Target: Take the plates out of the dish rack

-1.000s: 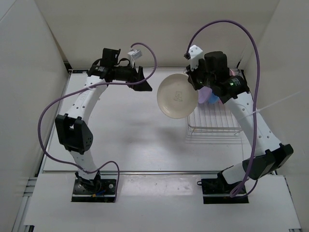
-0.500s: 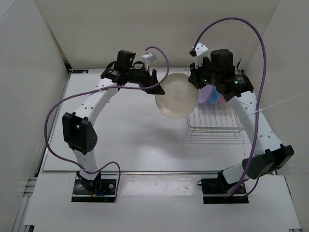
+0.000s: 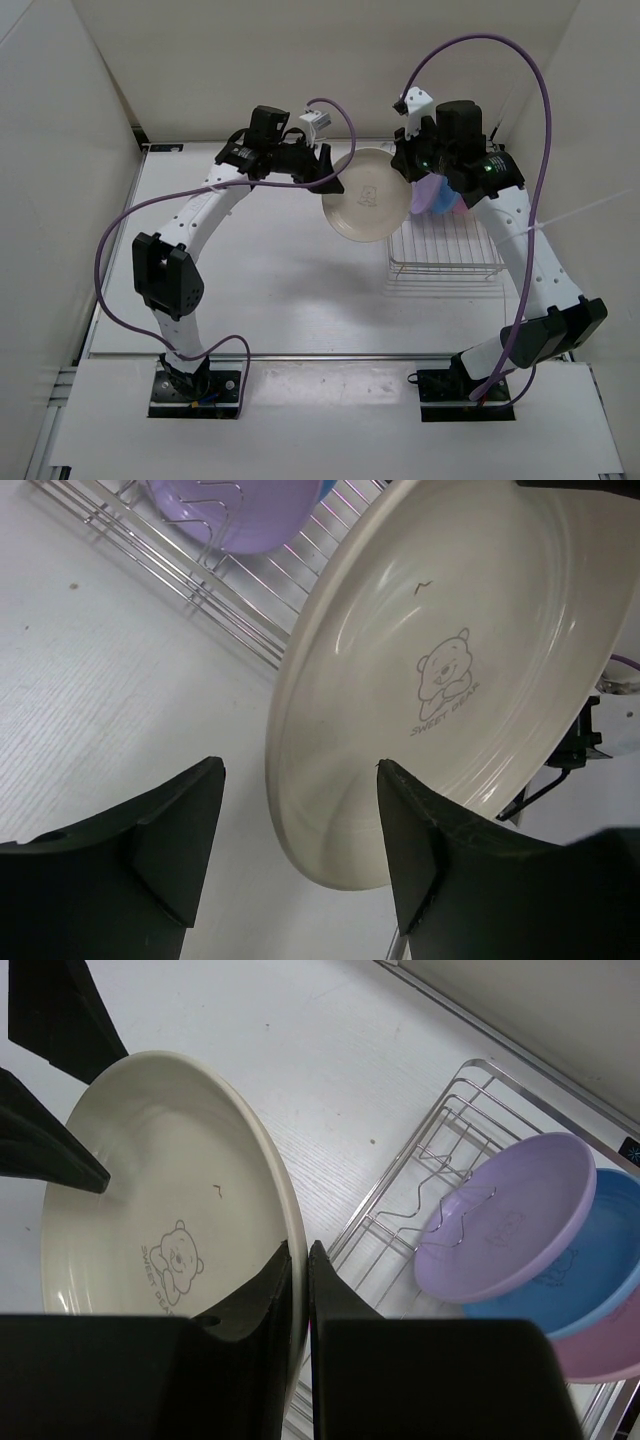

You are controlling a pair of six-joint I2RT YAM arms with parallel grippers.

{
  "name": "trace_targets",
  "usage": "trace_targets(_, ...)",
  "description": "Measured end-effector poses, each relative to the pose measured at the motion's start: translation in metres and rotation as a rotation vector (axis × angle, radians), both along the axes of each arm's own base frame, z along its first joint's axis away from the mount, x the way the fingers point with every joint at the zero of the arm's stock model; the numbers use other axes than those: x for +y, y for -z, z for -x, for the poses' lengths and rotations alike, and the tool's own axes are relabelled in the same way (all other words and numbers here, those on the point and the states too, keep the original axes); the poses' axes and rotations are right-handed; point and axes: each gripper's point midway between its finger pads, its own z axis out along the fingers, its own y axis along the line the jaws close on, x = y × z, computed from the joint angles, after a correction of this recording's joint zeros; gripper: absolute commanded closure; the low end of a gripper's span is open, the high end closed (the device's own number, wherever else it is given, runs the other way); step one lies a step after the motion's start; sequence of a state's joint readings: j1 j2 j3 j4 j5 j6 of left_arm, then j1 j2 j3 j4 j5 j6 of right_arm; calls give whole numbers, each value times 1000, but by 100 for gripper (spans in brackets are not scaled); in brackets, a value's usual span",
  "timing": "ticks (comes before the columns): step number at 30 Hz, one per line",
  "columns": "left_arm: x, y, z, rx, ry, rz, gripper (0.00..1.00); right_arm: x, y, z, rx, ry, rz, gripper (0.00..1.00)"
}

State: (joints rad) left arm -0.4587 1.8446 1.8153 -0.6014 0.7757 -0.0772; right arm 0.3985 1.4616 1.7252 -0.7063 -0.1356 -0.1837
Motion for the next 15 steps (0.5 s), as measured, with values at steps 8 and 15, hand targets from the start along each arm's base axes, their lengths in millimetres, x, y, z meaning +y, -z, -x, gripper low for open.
trace_targets(8, 4, -2, -7, -22, -28, -13, 58, 0, 0, 0, 8, 15, -10, 100)
trace_targets(15, 6, -10, -14, -46, -60, -18, 89, 0, 0, 0, 12, 15, -19, 97)
